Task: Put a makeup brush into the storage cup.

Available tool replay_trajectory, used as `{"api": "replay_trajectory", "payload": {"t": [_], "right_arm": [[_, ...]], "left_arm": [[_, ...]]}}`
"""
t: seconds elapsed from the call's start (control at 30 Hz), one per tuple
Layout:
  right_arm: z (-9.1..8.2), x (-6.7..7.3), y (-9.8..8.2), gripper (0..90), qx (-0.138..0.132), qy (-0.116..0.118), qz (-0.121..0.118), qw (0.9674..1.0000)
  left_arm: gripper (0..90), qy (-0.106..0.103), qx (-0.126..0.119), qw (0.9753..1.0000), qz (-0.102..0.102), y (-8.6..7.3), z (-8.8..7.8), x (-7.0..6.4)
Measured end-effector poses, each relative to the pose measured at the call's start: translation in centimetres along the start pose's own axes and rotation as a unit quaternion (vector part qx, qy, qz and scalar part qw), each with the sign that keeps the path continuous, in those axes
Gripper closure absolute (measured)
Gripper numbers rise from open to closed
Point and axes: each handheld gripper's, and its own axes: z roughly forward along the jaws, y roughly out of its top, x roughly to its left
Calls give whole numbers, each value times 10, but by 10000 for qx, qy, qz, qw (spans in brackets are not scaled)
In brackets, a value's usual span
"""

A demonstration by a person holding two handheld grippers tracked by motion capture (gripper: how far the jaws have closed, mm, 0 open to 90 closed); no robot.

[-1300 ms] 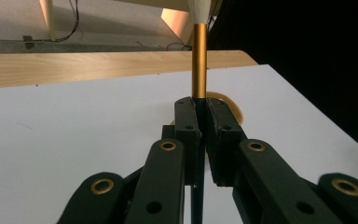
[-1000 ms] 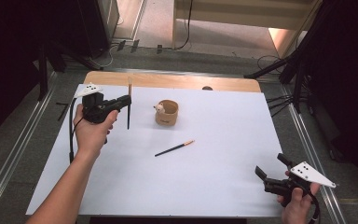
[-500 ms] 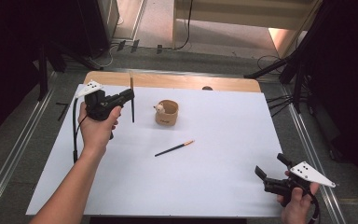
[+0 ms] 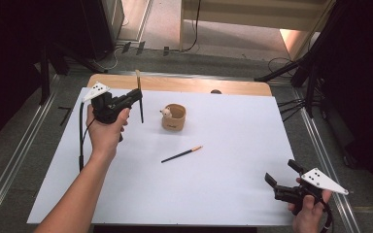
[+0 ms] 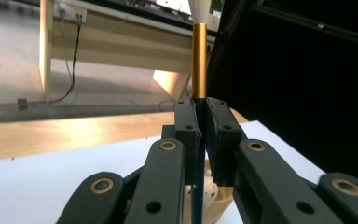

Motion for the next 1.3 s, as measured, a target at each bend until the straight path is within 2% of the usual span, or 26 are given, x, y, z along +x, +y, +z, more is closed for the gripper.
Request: {"api": "replay_trajectory", "payload": {"t": [0.43,0.7,0.87,1.07,1.2,1.3], "right_arm": [[-2,0,0,0,-29,1,26,10000],[-2,0,0,0,-48,27,46,10000],[-2,-1,0,0,-65,40,49,10000],[-3,-2,0,0,-66,44,47,10000],[-3,-2,0,0,-64,44,57,10000],[-3,-2,0,0,-70,61,53,9999]], "left_arm": [[846,-68,-57,10000,16,-1,21,-8],[847,-72,-175,9998,113,5,37,-17],[846,-126,-327,9994,18,7,47,-22],[847,-138,-343,9993,68,5,54,-27],[847,-167,-384,9991,0,6,59,-28],[846,-306,-473,9983,-122,5,62,-28]]}}
